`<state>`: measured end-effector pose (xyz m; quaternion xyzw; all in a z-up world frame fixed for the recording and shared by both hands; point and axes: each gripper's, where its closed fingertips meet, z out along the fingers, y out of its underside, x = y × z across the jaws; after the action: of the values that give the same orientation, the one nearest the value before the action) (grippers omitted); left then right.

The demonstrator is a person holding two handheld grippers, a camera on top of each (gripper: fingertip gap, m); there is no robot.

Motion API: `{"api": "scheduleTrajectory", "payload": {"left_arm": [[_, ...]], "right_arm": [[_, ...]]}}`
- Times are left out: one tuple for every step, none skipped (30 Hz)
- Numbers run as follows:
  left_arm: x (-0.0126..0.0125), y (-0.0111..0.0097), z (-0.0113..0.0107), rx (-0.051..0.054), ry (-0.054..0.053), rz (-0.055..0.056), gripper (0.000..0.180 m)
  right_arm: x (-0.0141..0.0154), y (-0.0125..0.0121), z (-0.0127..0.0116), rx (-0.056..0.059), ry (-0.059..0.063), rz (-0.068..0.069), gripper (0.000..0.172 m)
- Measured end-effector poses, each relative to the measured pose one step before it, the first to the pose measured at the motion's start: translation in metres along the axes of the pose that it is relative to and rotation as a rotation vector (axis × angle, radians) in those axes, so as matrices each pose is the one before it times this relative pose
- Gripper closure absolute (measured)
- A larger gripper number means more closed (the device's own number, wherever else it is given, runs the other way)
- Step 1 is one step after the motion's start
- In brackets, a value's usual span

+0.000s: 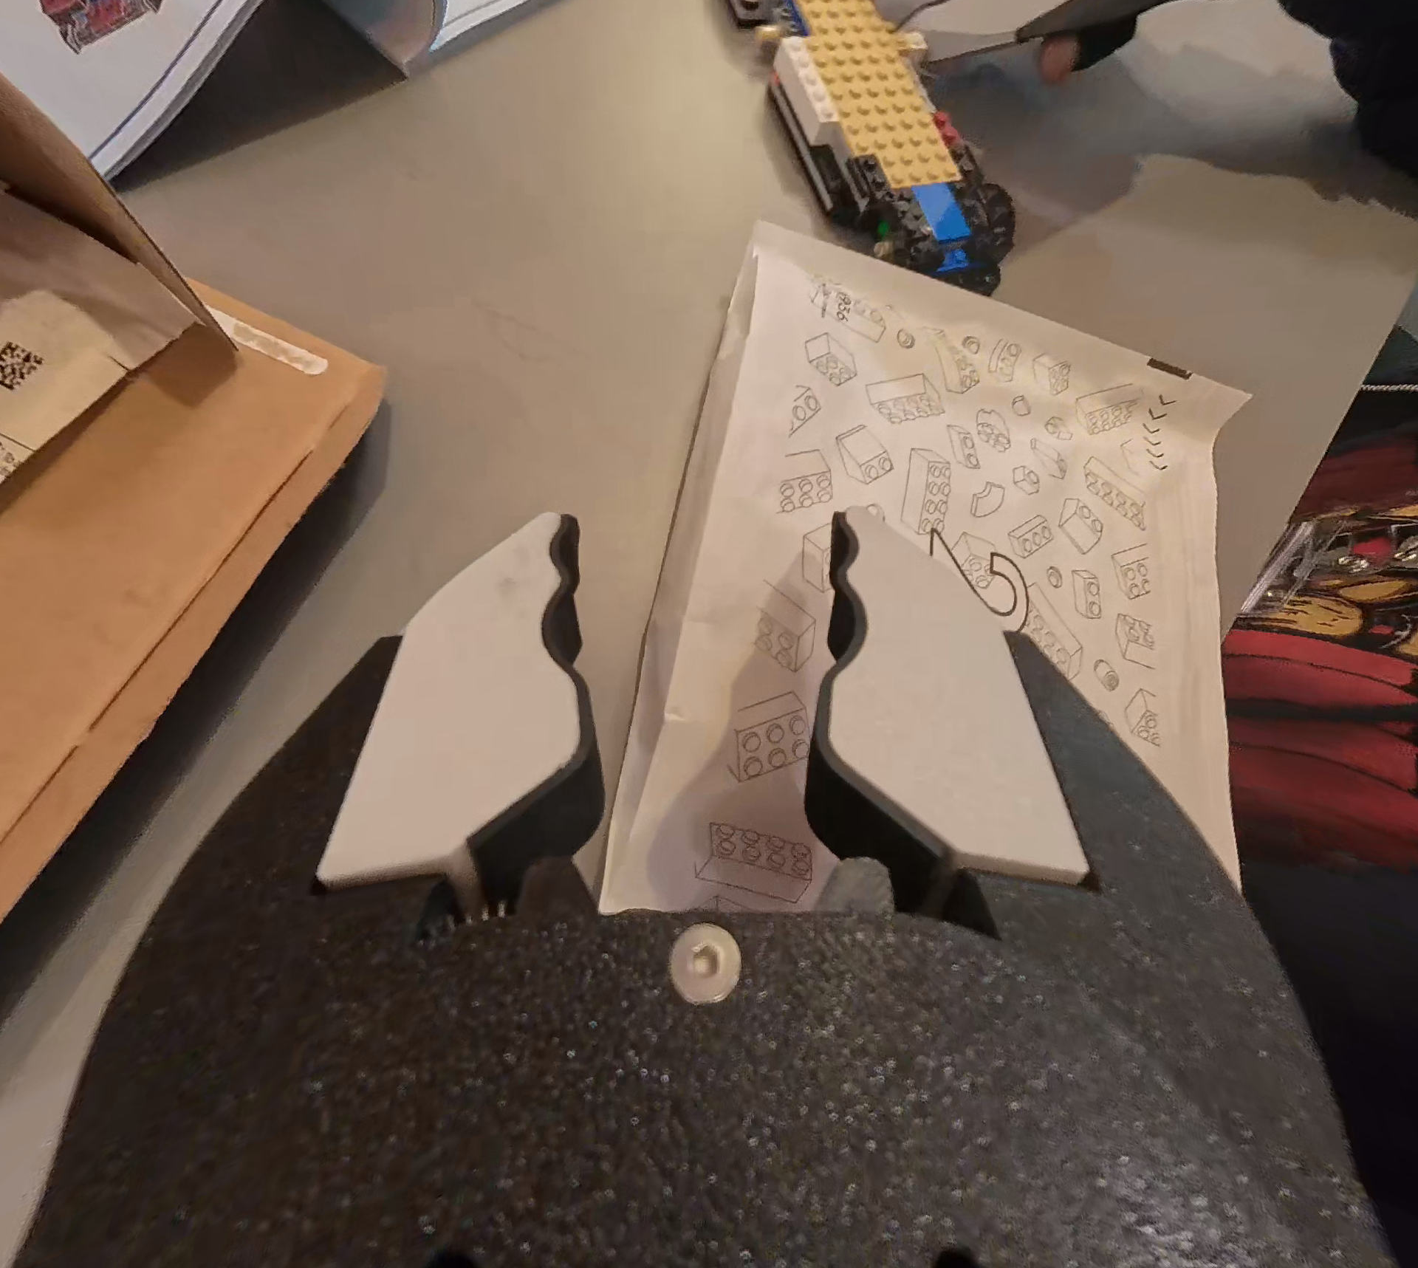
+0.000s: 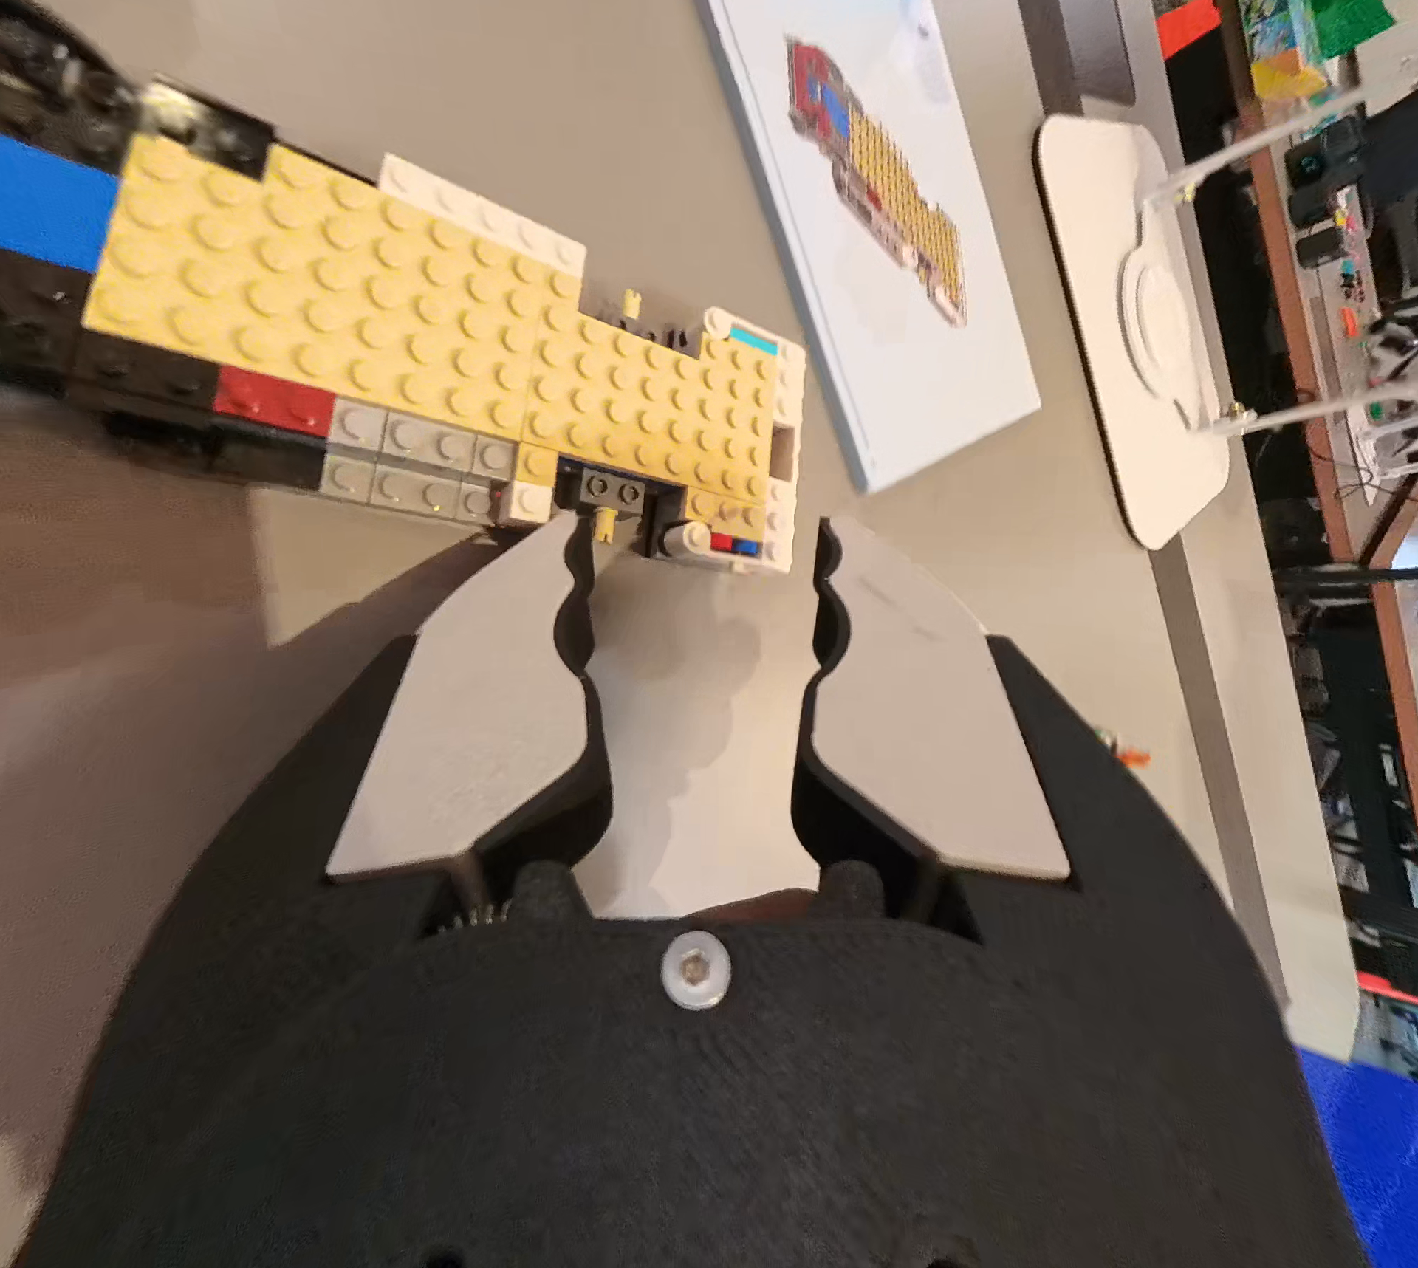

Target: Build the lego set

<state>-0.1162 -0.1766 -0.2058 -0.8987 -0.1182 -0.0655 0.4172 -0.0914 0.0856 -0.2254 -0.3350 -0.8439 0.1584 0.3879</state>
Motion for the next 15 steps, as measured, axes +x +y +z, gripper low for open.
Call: {"api": "scheduleTrajectory", "payload": {"left_arm": [[-0.00115,0.00155,-0.00027,-0.0043,-0.0042,-0.0011,0.117],[-0.00082,0.00143,-0.00024,-0.0032,-0.0045,-0.0007,0.117],[-0.00023,0.00168,-0.00038,-0.0062,-0.0011,-0.0065,0.117],[-0.00019,0.00216,-0.00048,-0.0094,-0.0002,-0.0101,0.117],[-0.00032,0.00246,-0.00068,-0.0115,-0.0029,-0.0077,0.117],[-0.0006,0.00322,-0.00073,-0.0153,-0.0073,-0.0028,0.118],[-0.00073,0.00352,-0.00078,-0.0163,-0.0094,0.003,0.118],[-0.00011,0.00302,-0.00047,-0.0113,-0.0061,0.0042,0.118],[0.00061,0.00224,-0.00019,-0.0067,0.0003,0.0008,0.118],[0.00095,0.00151,0.00031,-0.0028,0.0041,-0.0034,0.119],[0.00106,0.00101,0.00077,-0.0011,0.0059,-0.005,0.119],[0.00072,0.00073,0.00135,-0.0019,0.003,-0.0057,0.119],[0.00023,0.00084,0.00176,-0.0041,-0.0011,-0.0073,0.12],[0.00024,0.00066,0.00193,-0.0046,-0.0018,-0.0091,0.12],[0.00065,-0.00021,0.00141,0.0019,0.0002,-0.0124,0.121]], "right_arm": [[0.00171,-0.00712,0.00696,0.006,0.0038,-0.0018,0.116],[0.00129,-0.006,0.00562,0.0027,0.0045,-0.0047,0.116],[0.00124,-0.00425,0.00312,-0.0037,0.0065,-0.0041,0.116],[0.0011,-0.00255,-0.00008,-0.004,0.0079,0.0019,0.113],[-0.00065,-0.00116,-0.00369,0.0012,0.0011,0.0104,0.113],[-0.00366,0.00085,-0.00674,-0.0002,-0.015,0.0164,0.114],[-0.00734,0.00291,-0.00906,-0.0038,-0.0334,0.0202,0.114],[-0.01195,0.00375,-0.01091,-0.0002,-0.0532,0.0251,0.115],[-0.01765,0.00425,-0.01158,0.004,-0.0791,0.0361,0.116],[-0.0237,0.00456,-0.011,0.0078,-0.1071,0.0524,0.117],[-0.02784,0.00464,-0.00924,0.0146,-0.123,0.0627,0.118],[-0.02858,0.00483,-0.00625,0.0192,-0.1195,0.0605,0.12],[-0.02608,0.005,-0.00282,0.0189,-0.0996,0.0535,0.121],[-0.02182,0.00479,-0.00002,0.0144,-0.0735,0.0473,0.123],[-0.01674,0.00349,0.00187,0.0101,-0.0454,0.0387,0.124]]}}
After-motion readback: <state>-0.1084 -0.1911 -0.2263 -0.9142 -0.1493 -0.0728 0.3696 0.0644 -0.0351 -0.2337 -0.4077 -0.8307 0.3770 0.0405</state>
